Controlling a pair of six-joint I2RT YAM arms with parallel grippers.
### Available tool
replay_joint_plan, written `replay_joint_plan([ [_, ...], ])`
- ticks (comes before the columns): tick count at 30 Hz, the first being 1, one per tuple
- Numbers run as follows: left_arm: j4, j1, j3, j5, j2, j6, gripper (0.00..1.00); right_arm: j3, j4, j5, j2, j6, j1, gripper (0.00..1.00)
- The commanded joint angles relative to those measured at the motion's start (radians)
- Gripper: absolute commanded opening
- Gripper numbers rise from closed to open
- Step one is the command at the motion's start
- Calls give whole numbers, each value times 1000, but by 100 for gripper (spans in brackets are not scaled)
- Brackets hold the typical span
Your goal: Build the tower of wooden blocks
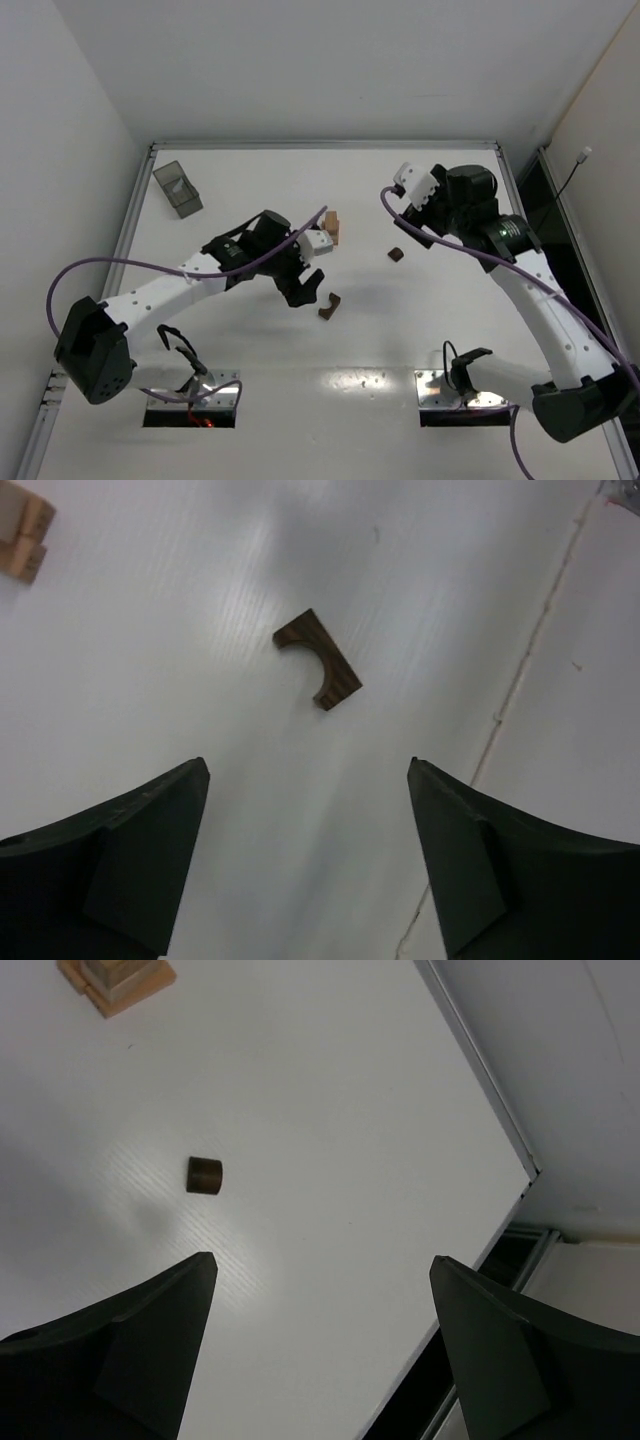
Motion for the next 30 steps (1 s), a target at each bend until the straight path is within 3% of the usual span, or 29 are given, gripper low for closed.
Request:
replay_joint_plan([
  [1, -50, -84, 58, -10, 21, 82, 74, -31, 76, 72, -36, 76, -27, 85],
  [2, -50, -100, 68, -31, 36, 27, 66, -51, 67, 72, -36, 90, -38, 85],
  [3, -50, -115, 77, -51, 46, -7, 51, -60, 67, 72, -53, 102, -60, 85],
  [6, -15, -157, 77, -195, 66, -128, 38, -91, 28, 25, -85, 112, -87, 85],
  [9, -15, -171, 104, -242, 122, -224, 38, -91, 18, 15, -96, 112, -97, 85],
  [14, -62, -253, 224, -480, 237, -391, 35, -100, 8, 25, -96, 112, -124, 85],
  [19, -85, -289, 291, -593, 339, -515, 34, -100, -13, 34, -87, 112, -133, 85],
  [30, -64, -372, 206, -544, 374, -558, 35, -89, -22, 55, -77, 102, -152, 85],
])
